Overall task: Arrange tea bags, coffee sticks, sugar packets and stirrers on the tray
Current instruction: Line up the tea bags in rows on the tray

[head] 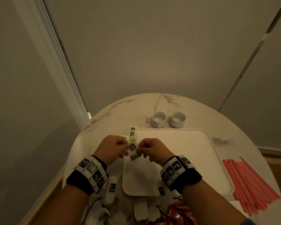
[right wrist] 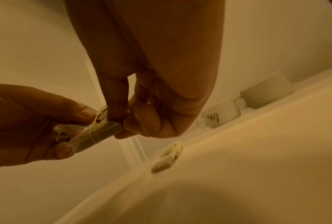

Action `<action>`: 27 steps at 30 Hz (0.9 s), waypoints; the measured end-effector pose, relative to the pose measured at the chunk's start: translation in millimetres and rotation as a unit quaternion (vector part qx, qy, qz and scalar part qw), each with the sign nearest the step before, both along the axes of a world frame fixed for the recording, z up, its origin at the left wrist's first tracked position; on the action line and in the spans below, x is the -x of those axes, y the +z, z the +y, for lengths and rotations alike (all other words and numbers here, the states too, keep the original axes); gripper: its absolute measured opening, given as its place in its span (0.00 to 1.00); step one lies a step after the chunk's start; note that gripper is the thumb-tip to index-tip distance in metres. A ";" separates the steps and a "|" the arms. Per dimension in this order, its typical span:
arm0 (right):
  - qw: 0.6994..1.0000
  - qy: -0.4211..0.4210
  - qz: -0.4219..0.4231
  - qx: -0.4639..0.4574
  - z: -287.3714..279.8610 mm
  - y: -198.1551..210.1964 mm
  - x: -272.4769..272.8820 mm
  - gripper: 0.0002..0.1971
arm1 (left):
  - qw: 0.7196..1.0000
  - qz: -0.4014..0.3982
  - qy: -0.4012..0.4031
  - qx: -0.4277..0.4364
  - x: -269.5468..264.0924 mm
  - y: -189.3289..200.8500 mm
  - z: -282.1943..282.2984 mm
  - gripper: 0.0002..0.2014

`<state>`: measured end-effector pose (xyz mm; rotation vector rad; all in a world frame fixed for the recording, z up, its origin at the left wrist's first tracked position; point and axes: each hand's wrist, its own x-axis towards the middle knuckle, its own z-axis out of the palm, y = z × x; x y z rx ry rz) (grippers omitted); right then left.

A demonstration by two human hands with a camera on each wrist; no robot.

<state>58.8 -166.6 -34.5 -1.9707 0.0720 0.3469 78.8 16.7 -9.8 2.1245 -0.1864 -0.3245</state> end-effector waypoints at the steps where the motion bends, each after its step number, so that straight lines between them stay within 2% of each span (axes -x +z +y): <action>1: 1.000 -0.002 0.019 -0.006 1.8 -5.4 -2.6 0.03 | 1.000 0.011 0.009 0.007 -0.6 -5.2 0.8 0.06; 4: 0.997 -0.028 0.070 -0.006 6.6 -18.4 -14.2 0.03 | 0.996 0.033 0.069 0.038 -5.5 -18.3 2.7 0.09; 9: 0.986 -0.129 0.102 -0.028 13.7 -34.4 -38.9 0.07 | 0.989 0.024 0.135 0.050 -15.2 -24.8 5.3 0.09; 14: 0.979 -0.171 0.107 0.005 23.4 -42.9 -60.8 0.10 | 0.992 0.024 0.126 0.020 -23.4 -27.8 3.4 0.08; 19: 0.978 -0.174 0.092 0.062 31.9 -49.3 -68.7 0.11 | 0.995 0.044 0.084 -0.015 -28.1 -38.6 -1.4 0.08; 27: 0.978 -0.158 0.089 0.100 30.9 -52.0 -71.1 0.11 | 0.995 0.046 0.077 -0.041 -31.5 -49.4 -7.4 0.09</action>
